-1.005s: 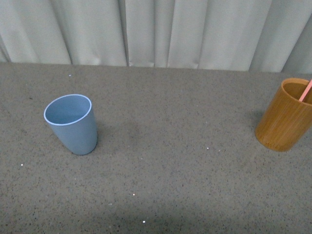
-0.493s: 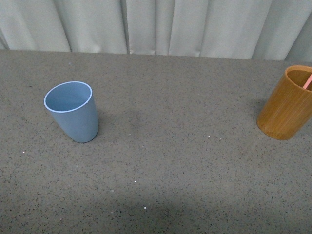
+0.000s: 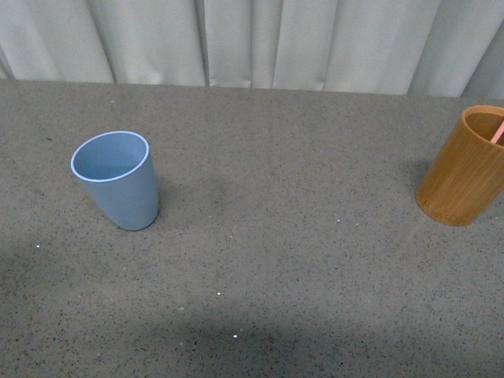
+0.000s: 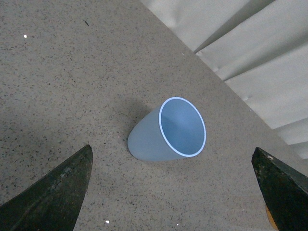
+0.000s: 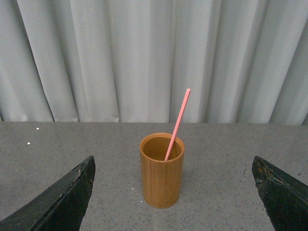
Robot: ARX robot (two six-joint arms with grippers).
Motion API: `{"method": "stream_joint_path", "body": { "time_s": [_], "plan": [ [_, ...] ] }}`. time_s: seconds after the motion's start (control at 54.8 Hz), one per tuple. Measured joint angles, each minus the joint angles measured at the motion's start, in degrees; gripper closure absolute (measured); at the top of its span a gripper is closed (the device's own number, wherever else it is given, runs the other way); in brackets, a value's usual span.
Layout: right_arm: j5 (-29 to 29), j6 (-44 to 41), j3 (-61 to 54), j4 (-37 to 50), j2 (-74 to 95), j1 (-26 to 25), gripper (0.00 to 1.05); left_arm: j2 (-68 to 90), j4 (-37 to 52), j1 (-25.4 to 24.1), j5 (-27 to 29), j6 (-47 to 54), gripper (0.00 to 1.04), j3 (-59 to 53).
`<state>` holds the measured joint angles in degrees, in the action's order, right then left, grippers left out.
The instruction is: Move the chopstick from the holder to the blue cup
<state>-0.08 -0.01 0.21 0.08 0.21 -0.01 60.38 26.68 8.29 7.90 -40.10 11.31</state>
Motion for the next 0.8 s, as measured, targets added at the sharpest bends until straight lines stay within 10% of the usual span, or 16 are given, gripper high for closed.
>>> {"method": "stream_joint_path", "body": {
  "time_s": [0.804],
  "plan": [
    [0.0,0.0,0.0,0.0,0.0,0.0,0.10,26.9,2.7,5.5,4.2,-0.4,0.07,12.9]
  ]
}}
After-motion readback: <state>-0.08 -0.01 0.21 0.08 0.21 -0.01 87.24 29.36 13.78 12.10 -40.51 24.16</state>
